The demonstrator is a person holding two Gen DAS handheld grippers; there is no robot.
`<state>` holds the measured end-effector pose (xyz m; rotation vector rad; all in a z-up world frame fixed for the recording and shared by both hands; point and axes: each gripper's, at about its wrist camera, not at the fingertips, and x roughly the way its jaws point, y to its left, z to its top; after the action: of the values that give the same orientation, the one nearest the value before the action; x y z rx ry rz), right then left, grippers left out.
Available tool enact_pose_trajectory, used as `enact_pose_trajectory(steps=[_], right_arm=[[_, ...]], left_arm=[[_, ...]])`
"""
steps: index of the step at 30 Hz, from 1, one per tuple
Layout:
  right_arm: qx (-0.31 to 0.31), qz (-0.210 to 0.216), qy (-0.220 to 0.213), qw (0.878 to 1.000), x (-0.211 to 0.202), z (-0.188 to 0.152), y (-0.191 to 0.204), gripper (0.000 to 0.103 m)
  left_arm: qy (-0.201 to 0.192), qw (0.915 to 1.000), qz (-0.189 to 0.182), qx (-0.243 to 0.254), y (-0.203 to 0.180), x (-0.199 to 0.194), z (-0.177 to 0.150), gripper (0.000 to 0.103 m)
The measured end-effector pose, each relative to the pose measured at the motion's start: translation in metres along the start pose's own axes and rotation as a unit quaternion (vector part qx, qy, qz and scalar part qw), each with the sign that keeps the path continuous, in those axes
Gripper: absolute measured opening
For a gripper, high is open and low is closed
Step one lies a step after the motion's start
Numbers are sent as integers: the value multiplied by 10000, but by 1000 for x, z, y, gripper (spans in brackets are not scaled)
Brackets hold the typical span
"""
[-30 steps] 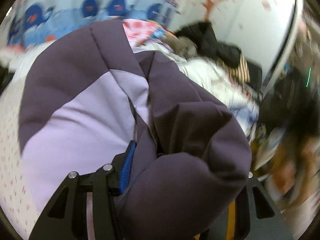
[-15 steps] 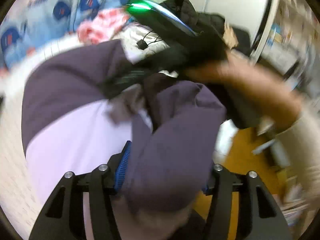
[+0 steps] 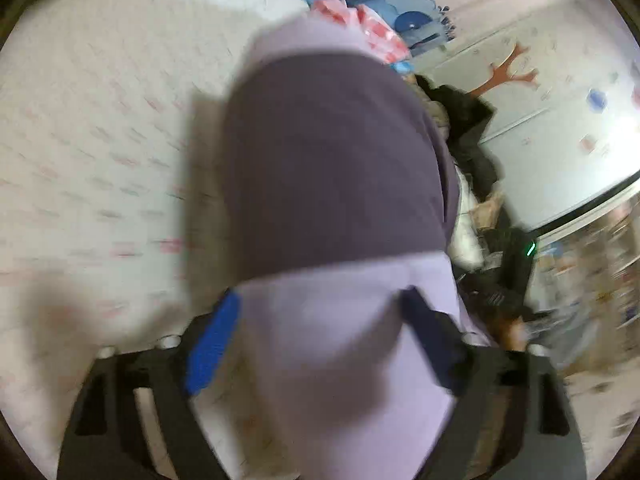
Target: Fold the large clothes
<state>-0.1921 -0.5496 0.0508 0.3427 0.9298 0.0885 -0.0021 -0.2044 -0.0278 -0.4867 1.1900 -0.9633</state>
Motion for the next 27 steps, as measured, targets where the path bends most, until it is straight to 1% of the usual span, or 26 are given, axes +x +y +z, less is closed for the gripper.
enact_pose_trajectory(steps=[1,2,3,4,5,6,8,10,12,13,14,15,16,17,18,19,20,21,22,23,24,25,26,27], right_arm=[[171,107,-179,9996,2,-6,-3,96],[434,219,-453,9978,7,-12,-6,96],[606,283,-679,9955,9,-17,-7,97],[835,406,-965,9910,14,-23,-7,97],[988,529,-1132,9872,17,-23,-4,97],[1036,584,-1221,9854,19,-21,2,97],[970,777,-1367,9828,26,-7,32,97],[792,1105,-1424,9804,35,11,65,97],[502,1539,-1449,9761,48,32,111,97],[316,1663,-1428,9752,55,40,133,97],[-7,1688,-1330,9766,66,47,161,97],[-339,1571,-1168,9801,77,50,185,97],[-676,1367,-945,9838,91,50,205,97],[-1163,960,-558,9870,116,42,227,97],[-1305,824,-388,9872,130,36,232,97],[-1283,827,-211,9881,143,28,230,97],[-1147,1005,-48,9883,152,21,223,97],[-1055,1109,86,9882,154,18,218,97],[-1039,1124,120,9882,153,16,217,97],[-1073,1079,115,9883,150,14,217,97],[-1101,1026,118,9886,149,16,216,97],[-1157,935,100,9888,146,18,218,97],[-1211,876,74,9887,143,19,220,97],[-1265,816,44,9886,140,20,223,97]], left_arm=[[37,9998,-158,-134,4,15,1,98],[58,9997,-183,-160,3,27,1,98],[37,10000,-24,-15,-3,35,3,98],[67,9999,-32,76,-7,35,6,98],[79,9997,-101,198,-12,31,10,98],[68,9991,-66,418,-17,24,13,98],[-61,9971,113,748,-24,-1,19,95],[-329,9944,303,954,-28,-33,26,95],[-774,9886,620,1134,-23,-89,32,94],[-903,9861,761,1166,-19,-107,37,94],[-1082,9819,1035,1164,-8,-137,37,94],[-1151,9794,1230,1114,3,-155,33,94],[-1147,9768,1503,1004,20,-167,33,94],[-1091,9757,1683,886,32,-171,31,95],[-955,9763,1833,642,56,-170,29,95],[-749,9784,1904,301,84,-164,26,96],[-581,9785,1981,-32,117,-153,19,98],[-624,9809,1842,-70,132,-151,11,98],[-663,9843,1632,-129,136,-154,6,98],[-705,9837,1648,-107,130,-155,4,98],[-814,9787,1884,34,117,-158,4,98],[-966,9719,2138,178,108,-164,2,98],[-1269,9609,2427,418,89,-170,2,97],[-1458,9560,2470,621,74,-173,4,97]])
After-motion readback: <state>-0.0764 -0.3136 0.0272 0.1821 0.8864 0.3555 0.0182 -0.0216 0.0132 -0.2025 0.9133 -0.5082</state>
